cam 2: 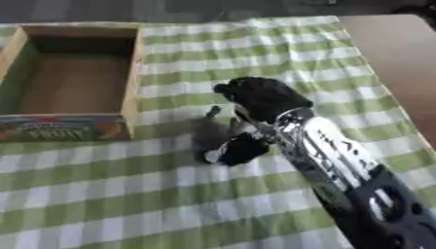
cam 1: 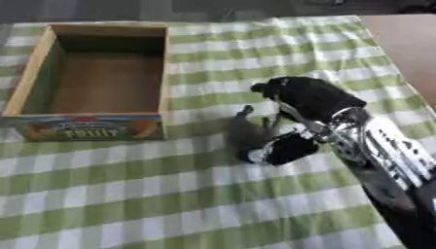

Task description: Pick up objects on the table and place them in the box.

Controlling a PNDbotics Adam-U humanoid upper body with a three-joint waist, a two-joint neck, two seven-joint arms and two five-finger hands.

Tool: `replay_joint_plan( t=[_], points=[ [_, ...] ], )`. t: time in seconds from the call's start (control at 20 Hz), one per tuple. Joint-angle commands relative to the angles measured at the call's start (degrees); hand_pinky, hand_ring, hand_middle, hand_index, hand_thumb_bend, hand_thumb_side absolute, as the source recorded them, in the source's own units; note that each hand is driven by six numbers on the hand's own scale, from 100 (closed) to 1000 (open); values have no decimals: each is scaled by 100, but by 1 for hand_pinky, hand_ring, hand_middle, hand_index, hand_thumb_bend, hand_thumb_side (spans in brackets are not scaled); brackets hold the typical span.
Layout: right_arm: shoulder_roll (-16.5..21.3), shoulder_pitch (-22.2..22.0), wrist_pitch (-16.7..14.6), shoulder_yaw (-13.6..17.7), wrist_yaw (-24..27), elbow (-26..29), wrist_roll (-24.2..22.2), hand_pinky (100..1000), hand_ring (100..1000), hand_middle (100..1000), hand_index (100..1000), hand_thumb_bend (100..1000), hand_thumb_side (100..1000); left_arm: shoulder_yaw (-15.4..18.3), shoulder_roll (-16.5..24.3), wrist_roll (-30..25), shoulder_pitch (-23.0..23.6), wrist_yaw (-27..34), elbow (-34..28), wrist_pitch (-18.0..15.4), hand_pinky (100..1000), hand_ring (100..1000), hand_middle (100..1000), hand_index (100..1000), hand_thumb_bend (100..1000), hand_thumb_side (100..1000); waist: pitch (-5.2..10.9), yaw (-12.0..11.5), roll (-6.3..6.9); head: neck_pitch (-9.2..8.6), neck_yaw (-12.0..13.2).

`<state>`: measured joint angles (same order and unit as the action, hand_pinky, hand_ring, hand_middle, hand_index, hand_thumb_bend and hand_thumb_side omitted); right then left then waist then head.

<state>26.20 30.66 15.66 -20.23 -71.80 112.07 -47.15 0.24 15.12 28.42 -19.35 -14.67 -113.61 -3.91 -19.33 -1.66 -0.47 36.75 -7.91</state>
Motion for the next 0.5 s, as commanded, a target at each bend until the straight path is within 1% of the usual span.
replay_joint_plan(
  t=[0.05, 0.15, 0.2, 0.25, 0.5],
  points=[
    [27, 43, 44, -8, -118, -138, -54, 793, 903, 802, 1000, 590, 721, -2, 95, -15, -63, 12, -98, -4, 542, 836, 924, 847, 100, 696, 117, -12, 5, -8, -3],
    [7, 68, 70, -26, -204, -278, -19, 793, 904, 804, 1000, 578, 723, -8, 88, -22, -60, 18, -98, -5, 542, 836, 924, 847, 100, 696, 112, -24, 7, -18, -6],
    [-4, 83, 87, -30, -273, -370, 4, 794, 912, 810, 996, 544, 725, -10, 85, -25, -59, 21, -98, -5, 541, 836, 924, 847, 100, 696, 108, -31, 10, -23, -14],
    [-19, 101, 97, -42, -349, -473, 27, 795, 915, 812, 996, 533, 730, -14, 82, -30, -59, 26, -98, -6, 541, 836, 924, 847, 100, 697, 105, -38, 13, -28, -23],
    [-121, 162, 176, -67, -618, -977, 177, 784, 908, 802, 981, 513, 734, -18, 72, -48, -53, 37, -98, -7, 540, 837, 924, 847, 100, 698, 81, -71, 27, -58, -38]
  ],
)
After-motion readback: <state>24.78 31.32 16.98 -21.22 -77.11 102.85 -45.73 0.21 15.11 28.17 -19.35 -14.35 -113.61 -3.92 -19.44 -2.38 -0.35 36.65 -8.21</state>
